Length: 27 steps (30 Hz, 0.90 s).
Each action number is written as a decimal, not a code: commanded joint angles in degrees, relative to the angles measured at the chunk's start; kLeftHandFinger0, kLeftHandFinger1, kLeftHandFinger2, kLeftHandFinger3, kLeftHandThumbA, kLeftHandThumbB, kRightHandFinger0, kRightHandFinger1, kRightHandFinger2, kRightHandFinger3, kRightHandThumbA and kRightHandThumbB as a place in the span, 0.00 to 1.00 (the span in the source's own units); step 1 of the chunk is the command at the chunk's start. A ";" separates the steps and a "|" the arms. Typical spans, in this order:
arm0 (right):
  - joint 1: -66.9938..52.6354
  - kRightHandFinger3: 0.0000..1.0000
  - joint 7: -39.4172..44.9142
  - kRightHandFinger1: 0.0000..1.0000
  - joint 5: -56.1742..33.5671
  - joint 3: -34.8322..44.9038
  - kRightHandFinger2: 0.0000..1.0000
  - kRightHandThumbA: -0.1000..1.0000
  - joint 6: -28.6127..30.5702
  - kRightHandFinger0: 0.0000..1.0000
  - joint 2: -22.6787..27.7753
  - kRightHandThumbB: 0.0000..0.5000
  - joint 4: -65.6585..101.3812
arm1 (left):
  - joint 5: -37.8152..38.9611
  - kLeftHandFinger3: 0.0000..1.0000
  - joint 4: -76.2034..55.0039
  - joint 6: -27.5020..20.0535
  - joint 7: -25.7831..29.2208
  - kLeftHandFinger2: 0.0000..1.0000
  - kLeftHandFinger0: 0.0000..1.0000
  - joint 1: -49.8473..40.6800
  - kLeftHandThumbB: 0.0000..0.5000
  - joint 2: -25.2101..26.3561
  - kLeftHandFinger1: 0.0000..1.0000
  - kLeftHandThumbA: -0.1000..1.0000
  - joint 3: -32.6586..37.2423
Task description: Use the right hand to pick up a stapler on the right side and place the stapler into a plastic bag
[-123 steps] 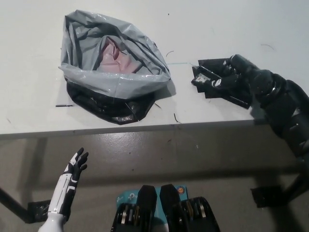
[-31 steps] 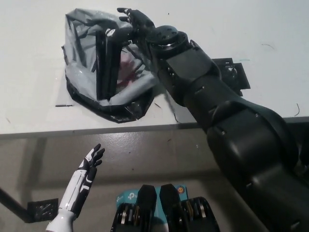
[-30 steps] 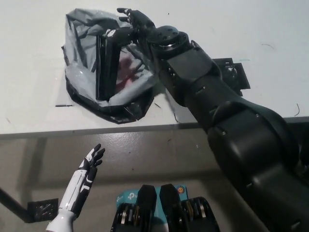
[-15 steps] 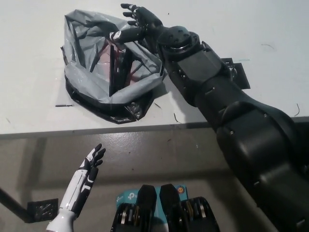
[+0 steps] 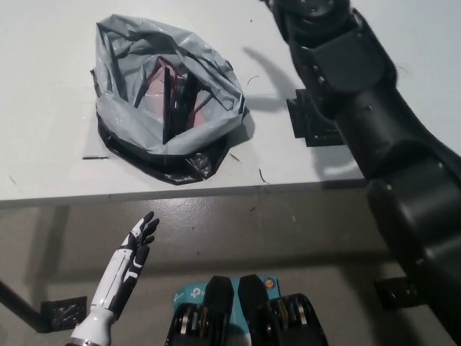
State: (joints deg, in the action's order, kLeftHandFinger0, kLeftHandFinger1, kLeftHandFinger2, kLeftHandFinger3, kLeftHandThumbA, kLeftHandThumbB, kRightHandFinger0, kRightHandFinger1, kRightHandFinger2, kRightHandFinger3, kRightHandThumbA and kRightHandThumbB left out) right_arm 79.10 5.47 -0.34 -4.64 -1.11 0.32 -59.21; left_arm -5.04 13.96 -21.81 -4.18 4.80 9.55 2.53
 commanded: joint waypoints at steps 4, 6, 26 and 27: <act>-26.53 1.00 8.75 1.00 -7.41 5.85 1.00 0.94 -8.27 1.00 16.60 0.78 76.45 | 3.06 1.00 1.25 -2.21 0.35 1.00 1.00 4.34 0.86 0.38 1.00 1.00 -2.04; -33.78 1.00 8.26 1.00 -6.18 7.23 1.00 0.98 -6.45 1.00 18.20 0.73 83.15 | 3.09 1.00 1.48 -2.31 0.43 1.00 1.00 4.58 0.85 0.43 1.00 1.00 -2.14; -74.61 1.00 -0.72 1.00 6.27 -1.49 1.00 1.00 26.54 1.00 4.52 0.58 82.10 | 3.30 1.00 4.35 -0.25 0.59 1.00 1.00 10.69 0.90 0.67 1.00 1.00 -2.81; -74.07 1.00 -1.26 1.00 6.93 -1.14 1.00 1.00 26.81 1.00 4.32 0.61 80.72 | 3.29 1.00 4.48 -0.27 0.61 1.00 1.00 11.04 0.89 0.70 1.00 1.00 -2.84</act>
State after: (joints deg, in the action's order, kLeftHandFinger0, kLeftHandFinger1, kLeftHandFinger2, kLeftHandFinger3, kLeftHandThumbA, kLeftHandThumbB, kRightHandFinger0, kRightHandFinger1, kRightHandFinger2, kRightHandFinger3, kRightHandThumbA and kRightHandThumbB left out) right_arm 13.71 6.30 0.20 -4.52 0.17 5.73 -7.57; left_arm -5.02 18.25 -20.94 -4.17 7.40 9.54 2.24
